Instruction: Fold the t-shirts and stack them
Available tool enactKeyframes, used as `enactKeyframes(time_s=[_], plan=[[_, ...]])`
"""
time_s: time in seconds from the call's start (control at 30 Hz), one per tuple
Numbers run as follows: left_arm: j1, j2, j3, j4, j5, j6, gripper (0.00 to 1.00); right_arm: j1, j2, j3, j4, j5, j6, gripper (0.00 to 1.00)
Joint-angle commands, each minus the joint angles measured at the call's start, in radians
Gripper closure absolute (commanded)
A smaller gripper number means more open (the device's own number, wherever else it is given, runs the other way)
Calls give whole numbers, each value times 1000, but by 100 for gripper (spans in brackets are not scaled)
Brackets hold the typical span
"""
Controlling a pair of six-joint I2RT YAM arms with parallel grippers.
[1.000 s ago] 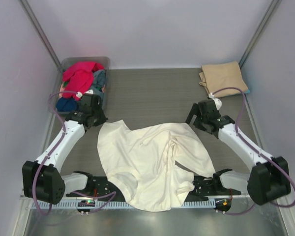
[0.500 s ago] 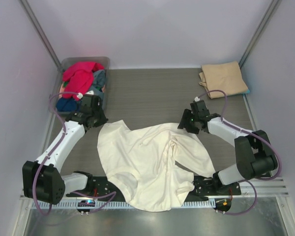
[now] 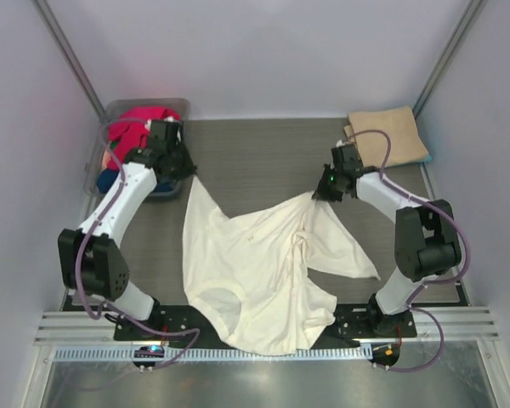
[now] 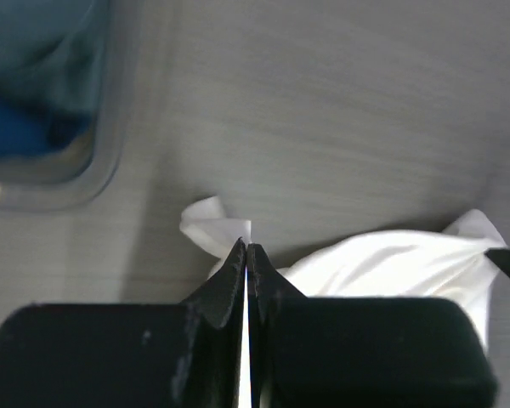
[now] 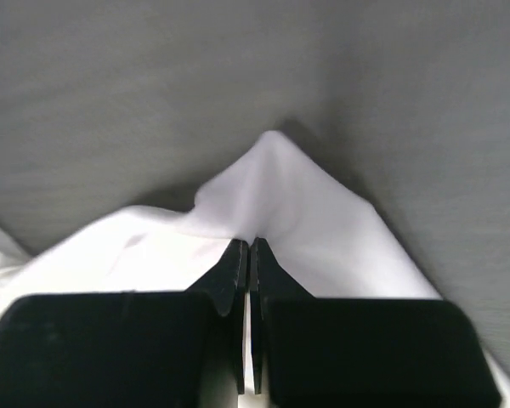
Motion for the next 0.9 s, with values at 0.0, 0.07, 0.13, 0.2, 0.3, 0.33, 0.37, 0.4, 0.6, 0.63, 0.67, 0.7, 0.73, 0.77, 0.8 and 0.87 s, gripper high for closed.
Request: enactKeyframes(time_s=[0.0,0.07,0.13,0.2,0.3,0.33,0.37,0.4,0.6,0.63,0.67,0.7,0.73,0.77,0.8,0.87], plan=[[3,126,308,-36,113,52,100,-86,2,374,-62,7,-67,99],[4,200,618,-127,116,77,100,-98,8,632,-120,4,-110,99],[4,269,852,-257,131,89,100,-105,2,794,-189,4,-136,99],[4,358,1206,-363,147,95,100,-105,-31,948,-212,1,-179,99],[7,307,1373,-368,180,114,100,-105,-195,878,-185,39,-207,99],[7,253,1217,-333,186,118,100,-105,-249,731,-164,91,-207,99],[7,104,1106,-236,191,129,100,-105,-381,644,-141,113,-201,99],[7,30,986,-177,197,137,100,-105,-445,546,-87,169,-175,99],[6,-436,265,-43,291,180,100,-105,-810,-146,-59,308,-14,6],[6,-485,100,-35,298,174,97,-105,-827,-238,-79,322,30,1],[6,-535,30,-43,297,169,86,-105,-846,-265,-100,332,47,0],[6,-577,-35,-53,302,163,67,-105,-870,-285,-134,352,57,0],[6,-653,-149,-57,311,161,35,-105,-883,-297,-146,365,61,0],[6,-683,-197,-67,312,158,23,-105,-893,-297,-169,378,61,0],[6,-707,-234,-76,299,154,17,-105,-903,-293,-174,389,57,0],[6,-752,-313,-81,297,140,18,-105,-917,-259,-171,380,51,0]])
